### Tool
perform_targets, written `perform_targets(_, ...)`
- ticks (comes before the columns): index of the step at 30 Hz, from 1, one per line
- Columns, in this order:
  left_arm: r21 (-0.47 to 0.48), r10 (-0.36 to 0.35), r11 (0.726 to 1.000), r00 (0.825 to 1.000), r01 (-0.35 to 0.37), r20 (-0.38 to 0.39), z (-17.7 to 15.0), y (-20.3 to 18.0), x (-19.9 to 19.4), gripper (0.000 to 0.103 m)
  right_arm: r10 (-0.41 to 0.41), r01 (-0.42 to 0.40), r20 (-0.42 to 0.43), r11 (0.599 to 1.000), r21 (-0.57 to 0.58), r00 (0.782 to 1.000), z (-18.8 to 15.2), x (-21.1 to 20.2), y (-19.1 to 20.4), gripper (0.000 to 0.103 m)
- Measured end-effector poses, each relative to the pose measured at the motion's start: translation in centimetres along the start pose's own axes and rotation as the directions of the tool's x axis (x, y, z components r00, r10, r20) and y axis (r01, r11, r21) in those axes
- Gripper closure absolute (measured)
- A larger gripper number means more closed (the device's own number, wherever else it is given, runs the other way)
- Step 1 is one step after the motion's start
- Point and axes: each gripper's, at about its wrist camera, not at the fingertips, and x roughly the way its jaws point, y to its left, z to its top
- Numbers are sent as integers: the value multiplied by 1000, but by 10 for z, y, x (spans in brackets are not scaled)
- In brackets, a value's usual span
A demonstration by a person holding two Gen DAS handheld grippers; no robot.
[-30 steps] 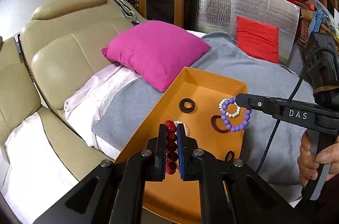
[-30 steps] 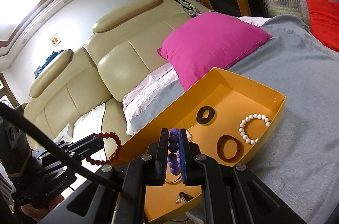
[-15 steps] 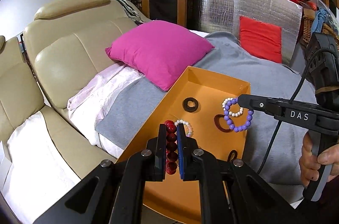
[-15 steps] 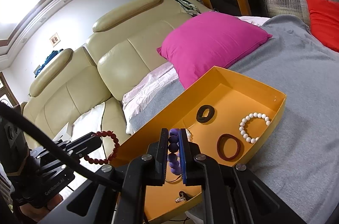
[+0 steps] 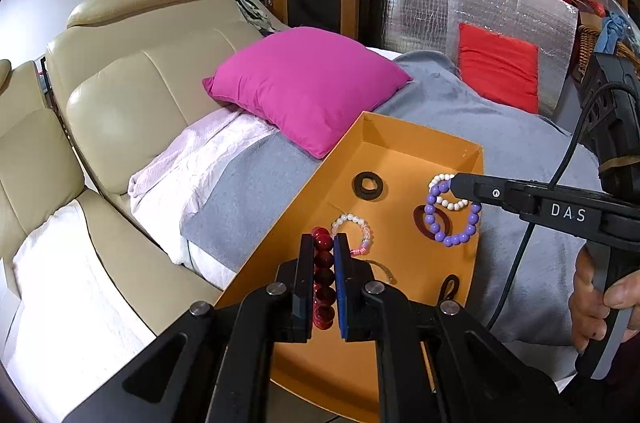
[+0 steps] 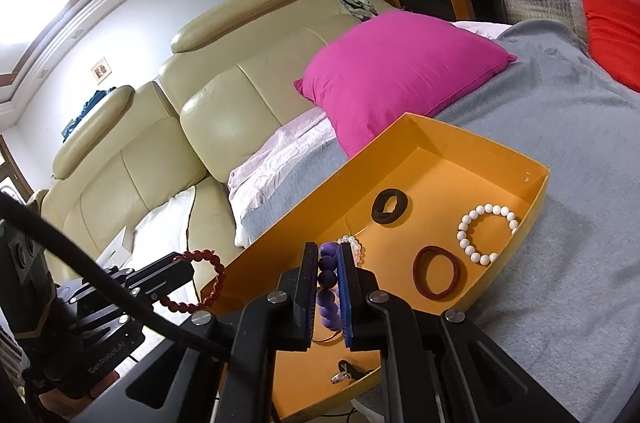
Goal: Organize jewelry
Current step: 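Lower both bracelets into the orange box and open both tools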
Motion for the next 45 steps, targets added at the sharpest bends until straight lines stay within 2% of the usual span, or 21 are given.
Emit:
perform_targets(20,-20,8,1000,996,-10,-93,-21,11,37,93,-14,19,-69,998,60,997,-3,38,-14,92)
perform_targets(35,-17,-9,1000,980,5,-197,-38,4,76,93,-35,46,-148,996,73,988,-11,73,-20,92)
perform_targets(45,1,17,1000,974,-17,-224,-43,1,83,93,-56,70,-167,995,77,984,-13,78,-27,92)
